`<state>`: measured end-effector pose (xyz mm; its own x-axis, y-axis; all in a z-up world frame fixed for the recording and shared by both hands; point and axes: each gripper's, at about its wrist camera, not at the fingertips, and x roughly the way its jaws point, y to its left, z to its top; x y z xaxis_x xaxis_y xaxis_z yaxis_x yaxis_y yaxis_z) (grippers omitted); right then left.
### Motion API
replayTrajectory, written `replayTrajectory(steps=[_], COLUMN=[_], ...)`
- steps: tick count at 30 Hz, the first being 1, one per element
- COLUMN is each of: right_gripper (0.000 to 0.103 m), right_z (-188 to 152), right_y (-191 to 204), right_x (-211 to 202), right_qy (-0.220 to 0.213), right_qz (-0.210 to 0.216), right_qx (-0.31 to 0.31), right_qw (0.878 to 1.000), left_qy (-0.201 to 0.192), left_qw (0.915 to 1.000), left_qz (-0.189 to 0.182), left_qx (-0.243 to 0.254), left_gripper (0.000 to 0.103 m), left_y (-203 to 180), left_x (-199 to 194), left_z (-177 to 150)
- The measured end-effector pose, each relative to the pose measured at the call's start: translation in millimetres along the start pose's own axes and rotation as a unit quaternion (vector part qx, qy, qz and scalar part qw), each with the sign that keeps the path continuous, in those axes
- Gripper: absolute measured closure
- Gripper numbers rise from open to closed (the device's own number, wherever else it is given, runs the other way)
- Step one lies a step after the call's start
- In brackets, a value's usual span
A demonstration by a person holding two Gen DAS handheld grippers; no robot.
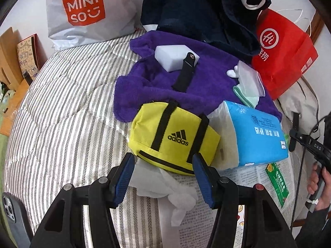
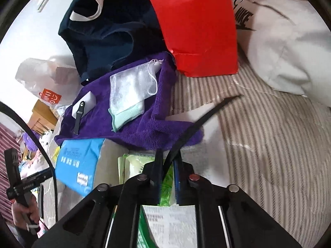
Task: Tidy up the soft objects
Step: 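Carry the yellow Adidas pouch toward the towel with left while right grasps a black strap, then lower the pouch toward the towel with left while right lifts the black strap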
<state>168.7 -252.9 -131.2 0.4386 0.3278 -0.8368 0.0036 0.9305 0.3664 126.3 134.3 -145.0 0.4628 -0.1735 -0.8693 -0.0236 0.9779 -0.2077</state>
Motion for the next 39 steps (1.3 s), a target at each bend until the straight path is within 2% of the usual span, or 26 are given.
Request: replayTrajectory(steps=[9,12,16,17,19,22,26,28,34,39], right_gripper=[0.099,0.1,0.1,0.1,0.1,0.096,0.098,0.1,0.1,0.1], right_z=[-5.6,-9.0,-12.7,-12.9,-13.3,-11.5,-5.8,-4.1,-4.6,-5.9], right_y=[2.7,1.8,-2.3,-3.3,-4.1,-4.2,-7.9,-6.4,-1.5,2.8], right_x=[-26.5,-22.9,-14.0,-11.8,-8.8,-3.5,8.2,10.5,-1.7,-20.5], right_qy=[-0.017,-0.007,0.008,0.012,0.018,0.025,0.028,0.02,0.009,-0.005], right_qz=[0.009,0.008,0.003,0.002,0.0,-0.005,-0.008,-0.005,0.005,0.002], right_qx=[-0.01,-0.012,-0.013,-0.013,-0.015,-0.017,-0.008,-0.011,-0.016,-0.026], right_qw=[1.0,1.0,1.0,1.0,1.0,1.0,1.0,1.0,1.0,1.0], left_qy=[-0.005,-0.004,-0.017,-0.018,-0.021,-0.027,-0.03,-0.031,-0.042,-0.054], left_qw=[0.9997,0.9998,0.9998,0.9997,0.9995,0.9995,0.9994,0.9993,0.9988,0.9982], left_qz=[0.017,0.017,-0.001,-0.005,-0.017,-0.012,-0.013,-0.017,-0.023,-0.026], left_qx=[-0.014,-0.009,-0.014,-0.016,-0.014,-0.006,-0.008,-0.014,-0.013,-0.012], left_gripper=[0.047,0.047,0.047,0.049,0.065,0.07,0.074,0.084,0.092,0.093], left_y=[18.7,20.0,21.5,21.7,20.5,15.9,16.2,17.8,19.5,18.5], left_x=[19.5,32.8,36.8,37.3,37.0,35.5,35.5,33.8,20.1,7.3], left_z=[18.2,23.5,25.1,25.4,26.3,26.5,25.4,24.9,24.2,21.8])
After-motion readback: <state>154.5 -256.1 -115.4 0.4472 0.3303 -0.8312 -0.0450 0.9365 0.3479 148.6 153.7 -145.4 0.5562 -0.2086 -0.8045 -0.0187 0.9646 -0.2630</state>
